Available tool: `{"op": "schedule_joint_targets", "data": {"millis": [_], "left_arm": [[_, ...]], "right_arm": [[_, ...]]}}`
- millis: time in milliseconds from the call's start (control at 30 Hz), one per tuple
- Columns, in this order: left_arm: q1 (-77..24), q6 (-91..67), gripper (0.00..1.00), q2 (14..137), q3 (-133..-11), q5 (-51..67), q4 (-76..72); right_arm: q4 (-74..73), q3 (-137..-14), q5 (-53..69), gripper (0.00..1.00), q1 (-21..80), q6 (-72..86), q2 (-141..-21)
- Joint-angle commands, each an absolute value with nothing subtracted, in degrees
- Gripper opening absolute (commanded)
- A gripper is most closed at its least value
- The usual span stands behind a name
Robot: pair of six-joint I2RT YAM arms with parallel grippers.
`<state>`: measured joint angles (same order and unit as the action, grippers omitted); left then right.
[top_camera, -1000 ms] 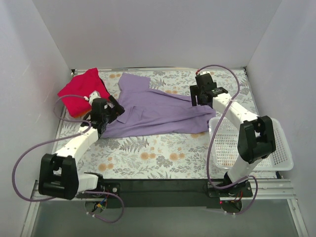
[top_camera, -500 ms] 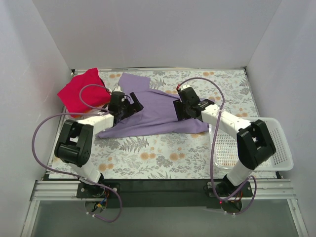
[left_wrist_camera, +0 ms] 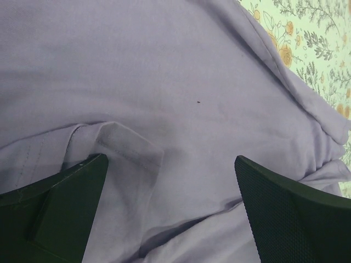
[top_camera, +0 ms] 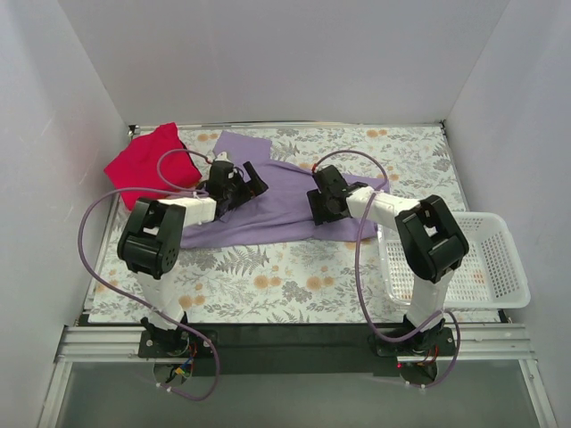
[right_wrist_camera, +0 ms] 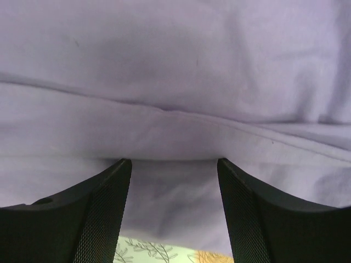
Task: Fold and stack the t-shirts
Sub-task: Fold the tshirt
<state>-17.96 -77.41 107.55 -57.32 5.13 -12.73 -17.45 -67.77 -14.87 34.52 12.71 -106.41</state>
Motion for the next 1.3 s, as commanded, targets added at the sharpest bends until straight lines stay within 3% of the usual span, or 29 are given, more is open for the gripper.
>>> {"op": "schedule_joint_targets", "data": {"millis": [0, 167, 500, 867, 1267], "left_arm": [[-15.92, -78.66, 0.94, 108.11, -57.75, 2.72, -11.51], [-10.03, -80.25, 0.94, 107.75, -55.64, 4.39, -13.1], [-7.82, -78.84, 0.95, 107.32, -54.84, 4.12, -13.09], [-7.82, -76.91, 0.95, 106.0, -54.67, 5.27, -12.92], [-7.82, -74.97, 0.95, 105.64, -54.93, 6.68, -11.78]], "right_arm": [[-15.12, -70.92, -13.28, 0.58, 34.45, 13.62, -108.45], [-14.07, -73.38, -10.99, 0.58, 34.89, 13.54, -111.53], [-14.06, -77.53, -8.61, 0.58, 37.09, 13.09, -114.79], [-15.64, -58.38, -24.43, 0.62, 38.41, 16.61, -86.15], [-18.19, -55.63, -29.26, 0.61, 37.0, 19.6, -87.1]]}}
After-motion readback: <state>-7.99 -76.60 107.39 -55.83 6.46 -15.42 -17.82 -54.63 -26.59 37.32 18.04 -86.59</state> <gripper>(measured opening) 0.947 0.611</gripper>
